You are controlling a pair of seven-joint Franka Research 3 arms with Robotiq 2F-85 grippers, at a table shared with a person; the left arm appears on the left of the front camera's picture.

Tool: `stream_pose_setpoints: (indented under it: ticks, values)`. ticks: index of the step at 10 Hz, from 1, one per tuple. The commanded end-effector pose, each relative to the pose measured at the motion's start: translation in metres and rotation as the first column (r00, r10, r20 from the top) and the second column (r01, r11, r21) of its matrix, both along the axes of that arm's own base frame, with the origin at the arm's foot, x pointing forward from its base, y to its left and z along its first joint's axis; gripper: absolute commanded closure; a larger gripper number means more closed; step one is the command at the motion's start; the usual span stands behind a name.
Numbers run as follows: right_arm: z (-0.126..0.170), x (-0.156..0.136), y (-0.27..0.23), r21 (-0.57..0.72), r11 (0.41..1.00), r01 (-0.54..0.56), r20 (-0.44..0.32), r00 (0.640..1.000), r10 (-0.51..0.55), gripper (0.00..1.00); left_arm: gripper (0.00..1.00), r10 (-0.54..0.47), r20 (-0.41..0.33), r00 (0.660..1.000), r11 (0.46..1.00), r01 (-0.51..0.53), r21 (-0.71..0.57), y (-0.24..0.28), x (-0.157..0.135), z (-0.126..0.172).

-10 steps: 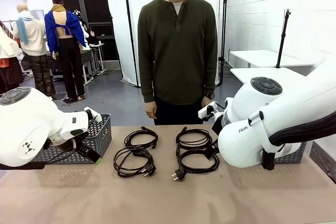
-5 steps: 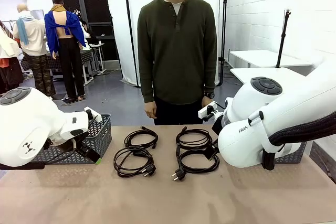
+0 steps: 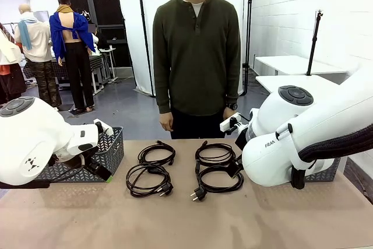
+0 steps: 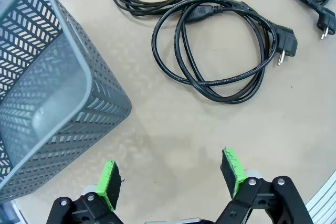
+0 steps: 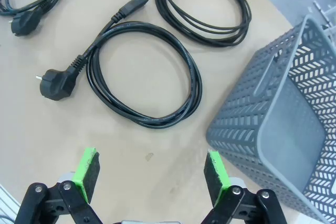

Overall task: Organize the cables according to human instructions.
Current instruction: Pick up a bundle of cables and place it in the basket indicated by the human.

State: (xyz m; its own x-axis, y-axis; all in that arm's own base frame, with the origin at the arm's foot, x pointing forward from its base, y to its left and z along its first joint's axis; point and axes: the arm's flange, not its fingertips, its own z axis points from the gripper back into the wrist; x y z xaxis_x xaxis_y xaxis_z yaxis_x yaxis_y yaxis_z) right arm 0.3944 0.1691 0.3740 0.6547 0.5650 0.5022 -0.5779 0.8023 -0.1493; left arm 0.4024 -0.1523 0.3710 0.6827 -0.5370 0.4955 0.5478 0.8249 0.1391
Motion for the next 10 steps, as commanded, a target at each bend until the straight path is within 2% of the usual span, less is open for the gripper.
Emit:
stream_pose_setpoints:
  ticks: [1, 5, 7, 10]
  values:
    - [0.007, 0.001, -0.002, 0.019, 0.999, -0.027, -0.006, 1.0, 0.027, 0.0, 0.0, -0.018, 0.014, 1.0, 1.0, 0.019, -0.018, 0.003, -0.001, 0.011]
    - [0.055, 0.0, -0.031, 0.064, 0.992, -0.112, 0.001, 0.994, 0.112, 0.0, 0.0, -0.153, 0.058, 0.987, 0.987, 0.156, -0.043, 0.027, -0.014, 0.057]
    - [0.083, -0.007, -0.053, 0.096, 0.975, -0.202, 0.032, 0.979, 0.2, 0.0, 0.0, -0.293, 0.065, 0.954, 0.954, 0.296, -0.051, 0.041, -0.019, 0.083]
    - [0.115, -0.02, -0.082, 0.183, 0.94, -0.289, 0.053, 0.957, 0.284, 0.0, 0.0, -0.392, 0.094, 0.915, 0.906, 0.402, -0.135, 0.064, -0.026, 0.105]
